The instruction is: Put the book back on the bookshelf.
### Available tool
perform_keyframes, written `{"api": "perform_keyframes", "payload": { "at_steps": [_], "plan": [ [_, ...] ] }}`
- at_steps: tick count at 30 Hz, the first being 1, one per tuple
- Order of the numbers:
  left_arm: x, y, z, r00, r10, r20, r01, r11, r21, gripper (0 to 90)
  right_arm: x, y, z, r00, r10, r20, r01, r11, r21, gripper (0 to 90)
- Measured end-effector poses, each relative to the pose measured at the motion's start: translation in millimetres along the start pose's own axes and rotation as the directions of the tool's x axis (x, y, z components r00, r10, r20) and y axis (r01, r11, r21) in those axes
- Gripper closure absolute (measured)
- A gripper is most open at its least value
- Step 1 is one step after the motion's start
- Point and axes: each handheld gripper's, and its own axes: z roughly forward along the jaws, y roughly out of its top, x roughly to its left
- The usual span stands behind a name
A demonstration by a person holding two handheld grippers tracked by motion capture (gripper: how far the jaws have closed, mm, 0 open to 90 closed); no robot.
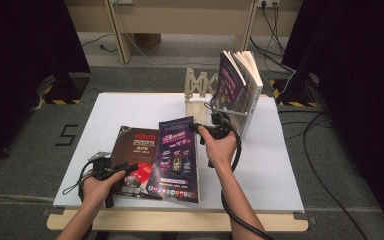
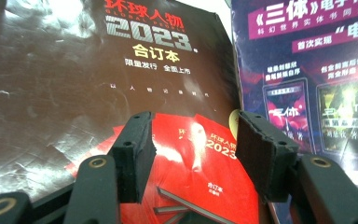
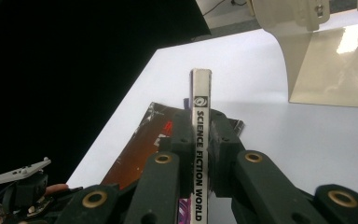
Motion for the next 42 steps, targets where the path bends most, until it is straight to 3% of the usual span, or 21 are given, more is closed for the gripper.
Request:
{"api": "perform_keyframes", "payload": {
  "at_steps": [42],
  "plan": [
    [-3.5, 6.5, -2.5, 0.9998, 0.021, 0.001, -0.021, 0.9996, -0.017, 45.7, 16.2, 13.6, -17.3, 0.9987, -0.045, -0.025, 0.042, 0.995, -0.094, 83.2]
  ]
}}
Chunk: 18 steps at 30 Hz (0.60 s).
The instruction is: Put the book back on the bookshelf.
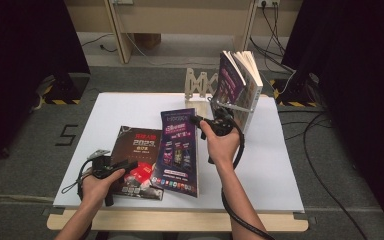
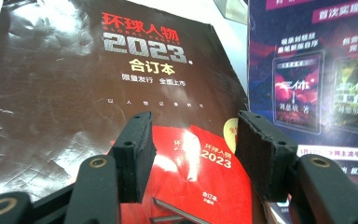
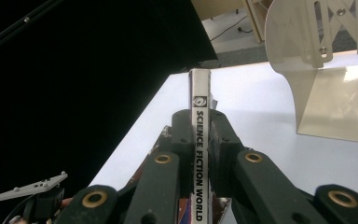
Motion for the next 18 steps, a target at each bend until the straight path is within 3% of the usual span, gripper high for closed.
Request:
{"api": "perform_keyframes", "payload": {
  "at_steps": [3, 7, 18],
  "plan": [
    [-1.4, 0.1, 0.1, 1.0000, -0.008, 0.005, 0.008, 1.0000, -0.001, 45.6, 0.2, 0.5, -0.7, 0.9998, 0.002, 0.021, -0.002, 1.000, -0.013, 83.3],
    [-1.3, 1.7, 0.4, 1.0000, -0.002, 0.006, 0.003, 1.0000, -0.005, 45.4, 1.3, 2.0, 0.1, 0.9998, -0.002, 0.019, 0.002, 1.000, -0.005, 83.3],
    [-3.5, 1.3, -1.7, 0.9999, 0.012, -0.004, -0.012, 0.9999, -0.011, 44.2, 3.9, 8.3, -10.7, 0.9994, -0.018, 0.031, 0.019, 0.998, -0.053, 83.2]
  ]
}}
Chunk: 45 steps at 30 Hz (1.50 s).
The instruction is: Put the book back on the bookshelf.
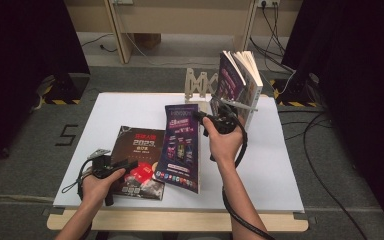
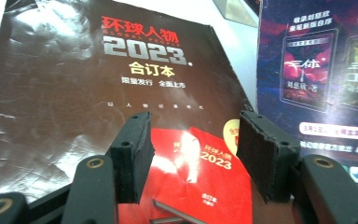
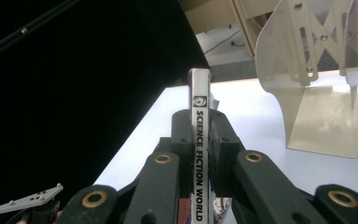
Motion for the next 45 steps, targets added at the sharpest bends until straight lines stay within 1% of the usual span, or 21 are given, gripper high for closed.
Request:
{"api": "perform_keyframes", "payload": {
  "at_steps": [1, 4, 5, 7, 9, 11, 12, 14, 16, 18, 19, 22, 25, 27, 30, 34, 36, 39, 41, 43, 45],
  "plan": [
    [-0.2, -0.4, 0.1, 1.0000, 0.005, -0.001, -0.005, 1.0000, 0.003, 44.1, 0.0, 0.7, -1.0, 1.0000, 0.001, -0.001, -0.001, 1.000, 0.001, 83.2],
    [-0.6, -0.7, -0.1, 1.0000, -0.001, -0.003, 0.001, 1.0000, 0.004, 44.1, -1.5, 2.1, -3.8, 0.9999, -0.009, 0.005, 0.010, 1.000, -0.015, 83.2],
    [-0.8, -0.5, -0.3, 1.0000, -0.001, 0.001, 0.001, 1.0000, 0.004, 44.1, -1.0, 2.2, -5.0, 1.0000, -0.002, 0.006, 0.002, 1.000, -0.020, 83.2],
    [-1.3, -0.5, 0.6, 1.0000, 0.006, -0.003, -0.006, 1.0000, 0.002, 44.0, -0.3, 1.8, -6.6, 0.9997, -0.016, 0.018, 0.016, 1.000, -0.026, 83.3],
    [-0.8, -1.1, 0.9, 1.0000, 0.004, -0.007, -0.004, 1.0000, 0.003, 43.8, -0.4, 1.6, -7.9, 0.9995, -0.024, 0.021, 0.025, 0.999, -0.031, 83.2],
    [-1.1, -1.1, 0.5, 1.0000, -0.001, -0.006, 0.001, 1.0000, 0.002, 43.6, -0.7, 1.0, -9.3, 0.9997, -0.012, 0.023, 0.013, 0.999, -0.035, 83.2],
    [-1.2, -0.8, 0.2, 1.0000, 0.000, -0.001, 0.000, 1.0000, 0.003, 43.5, -1.4, 0.5, -9.4, 0.9996, -0.015, 0.024, 0.016, 0.999, -0.039, 83.2],
    [-0.6, -0.1, -0.3, 1.0000, 0.009, -0.004, -0.009, 1.0000, 0.003, 43.3, -2.1, 0.3, -9.8, 0.9995, -0.018, 0.026, 0.019, 0.999, -0.040, 83.2],
    [0.4, 0.1, -0.4, 1.0000, 0.000, -0.010, 0.000, 1.0000, 0.000, 43.2, -3.8, 0.3, -10.6, 0.9993, -0.019, 0.031, 0.021, 0.999, -0.047, 83.2],
    [0.4, 0.4, -0.7, 1.0000, -0.005, -0.005, 0.005, 1.0000, -0.004, 43.2, -5.3, -0.5, -11.9, 0.9993, -0.015, 0.034, 0.017, 0.998, -0.054, 83.2],
    [0.7, 0.1, -0.3, 1.0000, -0.002, -0.007, 0.002, 1.0000, -0.002, 43.1, -5.2, -0.5, -12.4, 0.9994, -0.009, 0.034, 0.010, 0.999, -0.052, 83.2],
    [1.4, -1.0, 0.3, 0.9999, 0.000, -0.011, 0.000, 1.0000, 0.007, 43.1, -6.2, 0.9, -13.5, 0.9992, -0.017, 0.037, 0.019, 0.998, -0.056, 83.2],
    [-0.4, -0.6, 0.6, 1.0000, -0.002, -0.005, 0.002, 1.0000, 0.000, 43.0, -5.8, 2.3, -16.5, 0.9990, -0.014, 0.043, 0.016, 0.998, -0.069, 83.3],
    [0.0, -0.3, 0.8, 1.0000, 0.006, -0.006, -0.006, 1.0000, 0.003, 43.0, -5.4, 4.2, -18.1, 0.9987, -0.017, 0.048, 0.020, 0.997, -0.072, 83.3],
    [0.7, 0.4, 0.1, 1.0000, -0.004, -0.008, 0.004, 1.0000, 0.001, 43.0, -5.8, 5.4, -20.2, 0.9985, -0.020, 0.051, 0.024, 0.996, -0.084, 83.3],
    [1.8, 1.0, 0.5, 0.9999, 0.002, -0.013, -0.002, 1.0000, 0.000, 42.9, -5.5, 6.9, -21.5, 0.9987, -0.018, 0.048, 0.022, 0.996, -0.089, 83.3],
    [1.6, 1.0, -0.5, 0.9999, -0.005, -0.011, 0.005, 1.0000, -0.002, 42.9, -5.9, 6.9, -22.2, 0.9988, -0.015, 0.047, 0.019, 0.995, -0.095, 83.3],
    [1.5, 1.0, -1.2, 0.9999, -0.002, -0.010, 0.001, 1.0000, -0.007, 42.9, -5.4, 7.6, -23.5, 0.9990, -0.010, 0.043, 0.015, 0.995, -0.100, 83.3],
    [2.4, 1.6, -2.1, 0.9999, -0.001, -0.017, 0.000, 1.0000, -0.009, 42.9, -5.9, 8.3, -24.4, 0.9994, -0.003, 0.034, 0.006, 0.995, -0.105, 83.3],
    [2.6, 3.0, -2.9, 0.9999, -0.003, -0.013, 0.003, 0.9999, -0.014, 42.9, -6.0, 7.9, -25.4, 0.9996, 0.005, 0.028, -0.002, 0.994, -0.112, 83.3],
    [3.0, 3.8, -3.3, 0.9999, 0.001, -0.013, -0.001, 0.9999, -0.016, 42.9, -6.3, 9.7, -26.0, 0.9995, -0.006, 0.030, 0.010, 0.994, -0.111, 83.3]
  ]
}}
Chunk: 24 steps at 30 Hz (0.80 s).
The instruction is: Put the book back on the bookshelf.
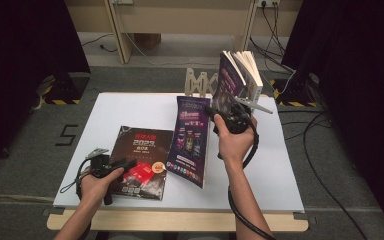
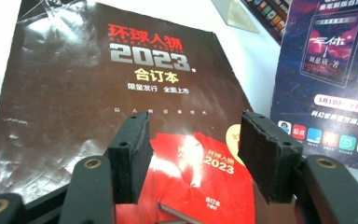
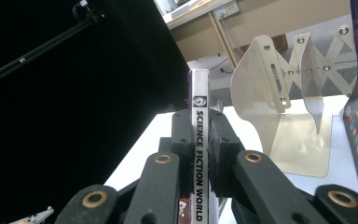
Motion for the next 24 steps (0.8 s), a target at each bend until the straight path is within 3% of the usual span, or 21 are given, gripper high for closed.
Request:
{"api": "perform_keyframes", "payload": {
  "at_steps": [11, 24],
  "plan": [
    [2.2, 0.0, -0.3, 0.9999, -0.016, -0.001, 0.016, 0.9999, 0.000, 42.9, 0.5, 10.0, -5.2, 1.0000, -0.005, 0.008, 0.006, 1.000, -0.016, 83.3],
    [2.2, 0.1, -0.1, 1.0000, -0.005, -0.009, 0.005, 1.0000, -0.001, 42.9, 3.0, 14.6, -11.1, 0.9998, -0.017, 0.013, 0.017, 0.999, -0.048, 83.4]
  ]
}}
